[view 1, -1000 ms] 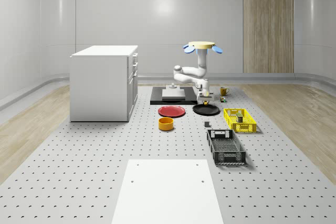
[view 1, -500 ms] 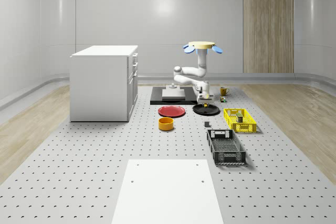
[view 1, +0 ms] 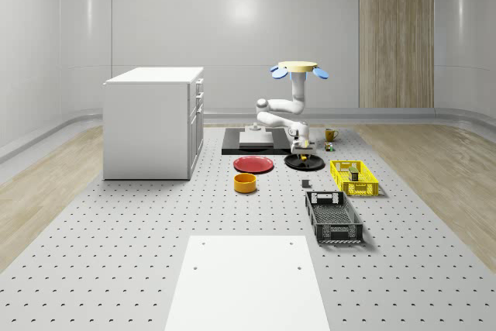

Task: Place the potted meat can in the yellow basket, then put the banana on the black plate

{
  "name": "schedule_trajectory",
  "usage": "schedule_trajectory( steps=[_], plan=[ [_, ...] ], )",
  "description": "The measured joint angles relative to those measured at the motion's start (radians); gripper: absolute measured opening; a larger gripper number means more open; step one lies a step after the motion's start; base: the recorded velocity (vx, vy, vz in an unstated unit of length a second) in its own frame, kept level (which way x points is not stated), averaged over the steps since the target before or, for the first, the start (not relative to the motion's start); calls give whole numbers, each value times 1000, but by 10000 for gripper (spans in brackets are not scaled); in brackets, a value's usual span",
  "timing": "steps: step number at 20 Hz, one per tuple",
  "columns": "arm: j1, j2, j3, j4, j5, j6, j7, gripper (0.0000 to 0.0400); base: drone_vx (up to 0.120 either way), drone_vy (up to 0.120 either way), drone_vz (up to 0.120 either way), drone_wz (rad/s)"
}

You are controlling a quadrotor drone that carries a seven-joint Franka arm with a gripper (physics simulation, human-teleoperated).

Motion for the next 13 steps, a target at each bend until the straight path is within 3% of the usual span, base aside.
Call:
schedule_trajectory(
  steps=[5, 13],
  plan=[
    [16, 0, 50, -21, 46, -25, -22, 382, 0, 0, 0, 0],
    [34, 0, 121, -44, 111, -57, -34, 397, 0, 0, 0, 0]
  ],
)
